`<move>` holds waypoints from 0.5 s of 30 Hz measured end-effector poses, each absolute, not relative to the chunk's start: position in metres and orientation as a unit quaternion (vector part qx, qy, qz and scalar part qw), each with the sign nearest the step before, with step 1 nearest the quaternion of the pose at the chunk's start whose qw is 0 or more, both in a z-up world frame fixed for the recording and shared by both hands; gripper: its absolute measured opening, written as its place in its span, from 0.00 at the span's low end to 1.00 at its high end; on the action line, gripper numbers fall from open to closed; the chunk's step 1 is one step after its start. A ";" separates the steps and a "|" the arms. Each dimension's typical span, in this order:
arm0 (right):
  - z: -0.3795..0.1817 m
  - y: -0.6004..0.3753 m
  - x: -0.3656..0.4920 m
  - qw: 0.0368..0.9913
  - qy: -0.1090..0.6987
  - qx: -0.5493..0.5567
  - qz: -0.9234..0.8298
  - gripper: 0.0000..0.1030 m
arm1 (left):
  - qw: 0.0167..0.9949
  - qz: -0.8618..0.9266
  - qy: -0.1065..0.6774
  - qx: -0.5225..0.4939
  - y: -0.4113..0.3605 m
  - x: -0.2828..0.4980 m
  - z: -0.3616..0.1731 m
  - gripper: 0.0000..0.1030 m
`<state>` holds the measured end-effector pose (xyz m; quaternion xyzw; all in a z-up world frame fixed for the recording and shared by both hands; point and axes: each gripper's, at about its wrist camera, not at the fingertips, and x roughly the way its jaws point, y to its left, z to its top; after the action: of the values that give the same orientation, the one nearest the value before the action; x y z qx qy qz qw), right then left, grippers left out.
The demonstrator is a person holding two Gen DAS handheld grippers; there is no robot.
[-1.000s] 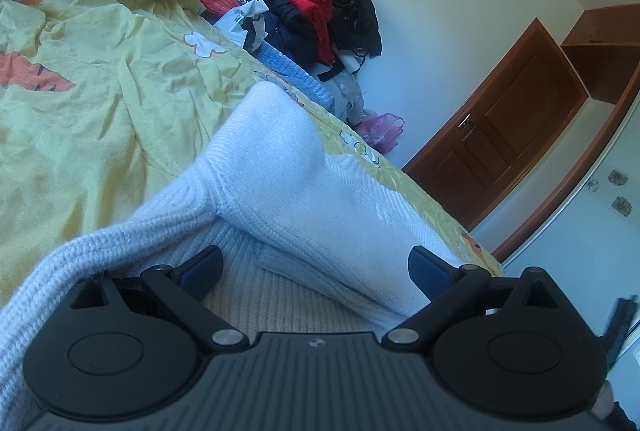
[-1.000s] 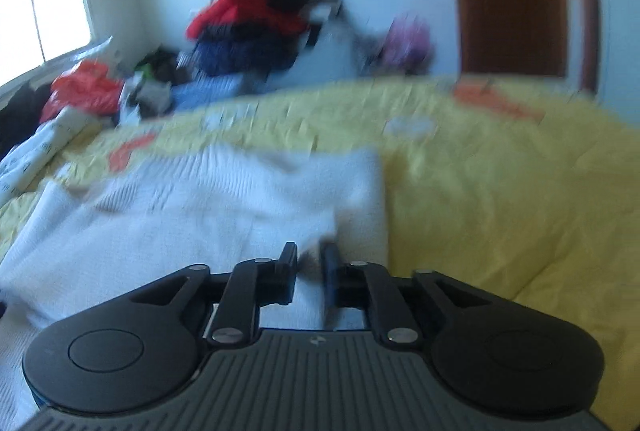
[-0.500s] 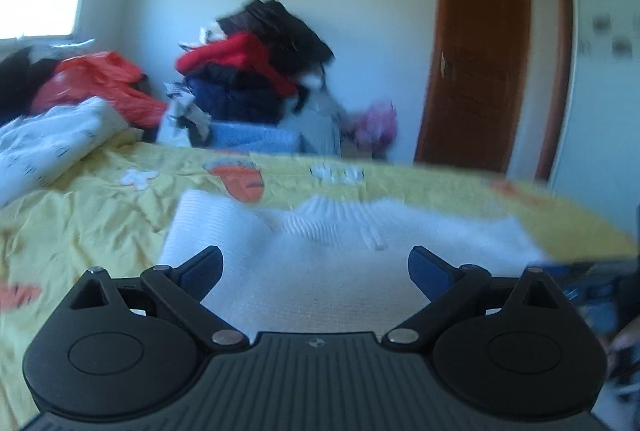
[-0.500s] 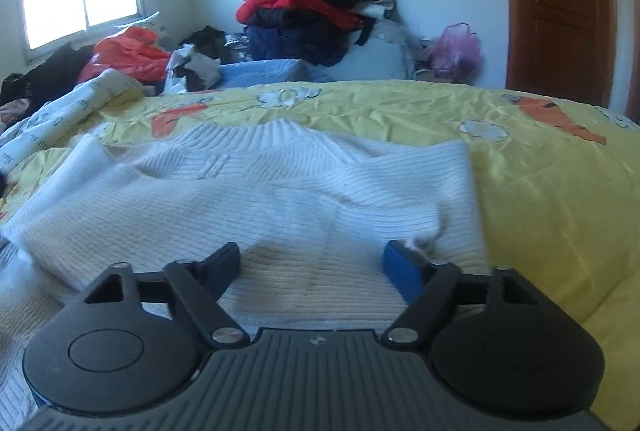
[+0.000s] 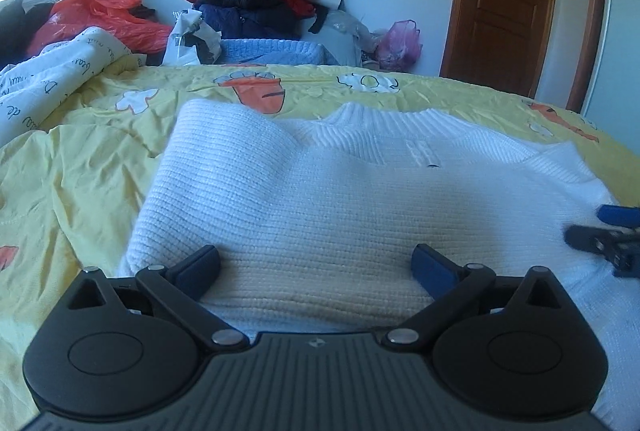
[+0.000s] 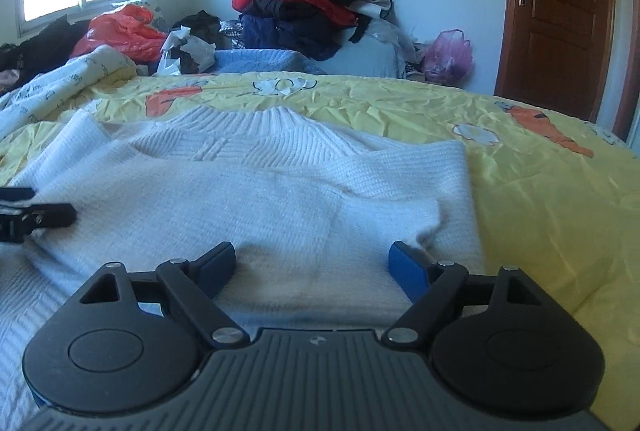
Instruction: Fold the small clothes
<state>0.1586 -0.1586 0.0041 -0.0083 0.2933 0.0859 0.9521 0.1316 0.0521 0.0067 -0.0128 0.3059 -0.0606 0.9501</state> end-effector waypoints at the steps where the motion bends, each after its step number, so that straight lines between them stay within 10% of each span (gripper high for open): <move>1: 0.005 -0.158 0.152 0.952 0.293 -0.013 0.084 0.82 | 0.950 -0.061 0.306 -0.013 0.052 0.131 0.007 1.00; 5: 0.009 -0.158 0.117 0.950 0.299 -0.049 0.076 1.00 | 0.950 -0.060 0.305 -0.014 0.052 0.131 0.006 1.00; 15: -0.006 -0.169 0.097 0.943 0.327 -0.029 0.054 1.00 | 0.950 -0.059 0.305 -0.012 0.051 0.132 0.006 1.00</move>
<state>0.0967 -0.1688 -0.0056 -0.0287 0.3270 0.0536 0.9431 0.1322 0.0507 0.0063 -0.0117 0.3052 -0.0592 0.9504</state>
